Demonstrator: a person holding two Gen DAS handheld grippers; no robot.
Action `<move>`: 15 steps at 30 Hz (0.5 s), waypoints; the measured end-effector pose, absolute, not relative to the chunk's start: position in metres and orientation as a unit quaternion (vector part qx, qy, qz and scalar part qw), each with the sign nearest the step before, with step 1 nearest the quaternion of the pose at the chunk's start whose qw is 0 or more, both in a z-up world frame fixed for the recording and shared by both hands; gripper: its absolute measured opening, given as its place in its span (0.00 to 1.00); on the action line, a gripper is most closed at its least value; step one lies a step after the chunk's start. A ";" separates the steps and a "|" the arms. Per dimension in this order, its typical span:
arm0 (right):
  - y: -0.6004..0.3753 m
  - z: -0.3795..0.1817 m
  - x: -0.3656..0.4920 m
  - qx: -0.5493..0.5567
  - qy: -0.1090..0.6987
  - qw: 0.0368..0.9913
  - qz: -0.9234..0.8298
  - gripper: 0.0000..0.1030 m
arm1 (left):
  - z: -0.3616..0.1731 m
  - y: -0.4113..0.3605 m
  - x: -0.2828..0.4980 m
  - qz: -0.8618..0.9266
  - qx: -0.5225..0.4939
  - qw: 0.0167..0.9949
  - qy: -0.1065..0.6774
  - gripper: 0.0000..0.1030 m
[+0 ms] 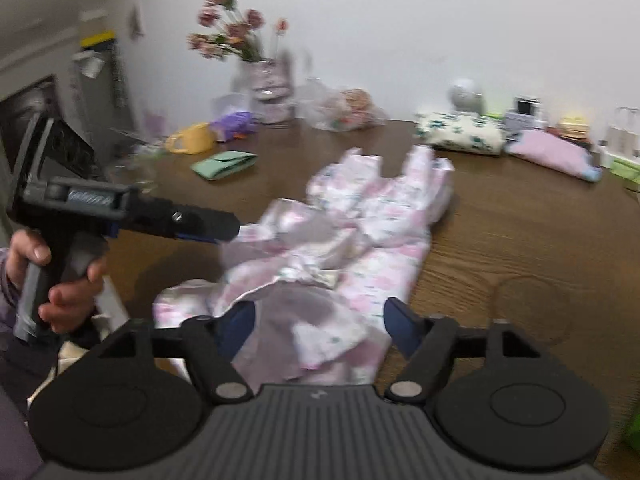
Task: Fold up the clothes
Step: 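Fold the garment lengthwise with both grippers and lay it down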
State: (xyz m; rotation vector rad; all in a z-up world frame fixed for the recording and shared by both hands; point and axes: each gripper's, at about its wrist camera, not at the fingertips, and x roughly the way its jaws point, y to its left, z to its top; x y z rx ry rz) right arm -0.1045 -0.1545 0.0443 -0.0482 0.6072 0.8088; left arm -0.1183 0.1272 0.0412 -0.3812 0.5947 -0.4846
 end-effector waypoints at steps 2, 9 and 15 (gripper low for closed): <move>-0.155 0.040 -0.099 -0.013 0.314 0.867 0.386 0.48 | 0.037 0.117 -0.116 -0.233 -0.164 0.911 0.299 0.67; -0.181 0.057 -0.100 0.052 0.286 0.884 0.366 0.37 | 0.016 0.118 -0.096 -0.220 -0.191 0.898 0.330 0.20; -0.158 0.047 -0.106 0.025 0.330 0.849 0.412 0.20 | 0.014 0.115 -0.095 -0.232 -0.195 0.895 0.329 0.20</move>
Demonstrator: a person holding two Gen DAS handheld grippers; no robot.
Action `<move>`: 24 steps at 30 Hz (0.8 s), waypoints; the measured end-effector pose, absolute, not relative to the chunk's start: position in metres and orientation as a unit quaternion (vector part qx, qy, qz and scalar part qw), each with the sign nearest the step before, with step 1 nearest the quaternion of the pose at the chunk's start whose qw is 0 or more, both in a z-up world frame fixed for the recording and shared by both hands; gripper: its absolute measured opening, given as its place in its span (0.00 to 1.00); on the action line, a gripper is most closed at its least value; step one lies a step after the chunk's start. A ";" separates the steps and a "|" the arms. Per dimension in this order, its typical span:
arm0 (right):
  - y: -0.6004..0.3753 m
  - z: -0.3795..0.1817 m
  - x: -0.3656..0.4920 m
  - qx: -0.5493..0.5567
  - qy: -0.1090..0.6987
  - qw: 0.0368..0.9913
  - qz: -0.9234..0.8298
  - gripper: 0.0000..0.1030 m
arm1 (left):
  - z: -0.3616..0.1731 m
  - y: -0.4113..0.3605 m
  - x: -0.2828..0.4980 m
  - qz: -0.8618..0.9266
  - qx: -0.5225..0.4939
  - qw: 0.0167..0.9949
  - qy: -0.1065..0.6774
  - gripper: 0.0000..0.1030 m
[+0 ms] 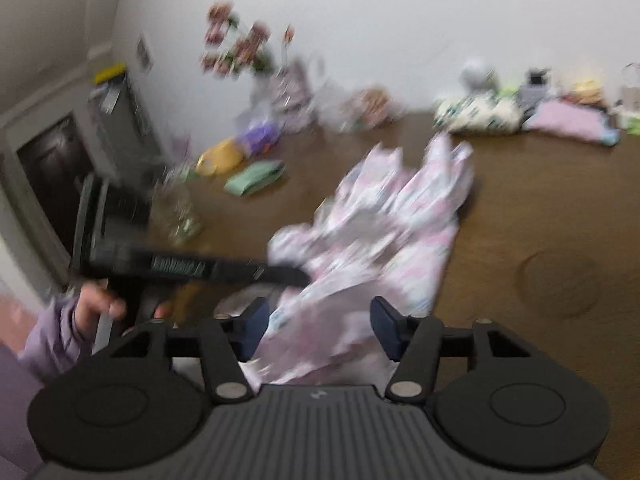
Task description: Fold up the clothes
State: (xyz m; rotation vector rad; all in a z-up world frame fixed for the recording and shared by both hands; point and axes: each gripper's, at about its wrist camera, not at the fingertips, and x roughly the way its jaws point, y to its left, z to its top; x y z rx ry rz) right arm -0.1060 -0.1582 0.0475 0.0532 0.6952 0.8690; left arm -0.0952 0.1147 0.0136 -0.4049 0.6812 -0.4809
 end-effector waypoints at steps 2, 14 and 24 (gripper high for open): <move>-0.144 0.041 -0.104 0.000 0.348 0.846 0.404 0.03 | 0.009 0.115 -0.092 -0.221 -0.199 0.891 0.344 0.19; -0.105 0.065 -0.041 -0.106 0.271 0.900 0.325 0.05 | 0.006 0.126 -0.091 -0.215 -0.222 0.885 0.349 0.27; -0.160 0.060 -0.117 -0.070 0.276 0.852 0.440 0.65 | 0.006 0.130 -0.084 -0.231 -0.228 0.882 0.342 0.21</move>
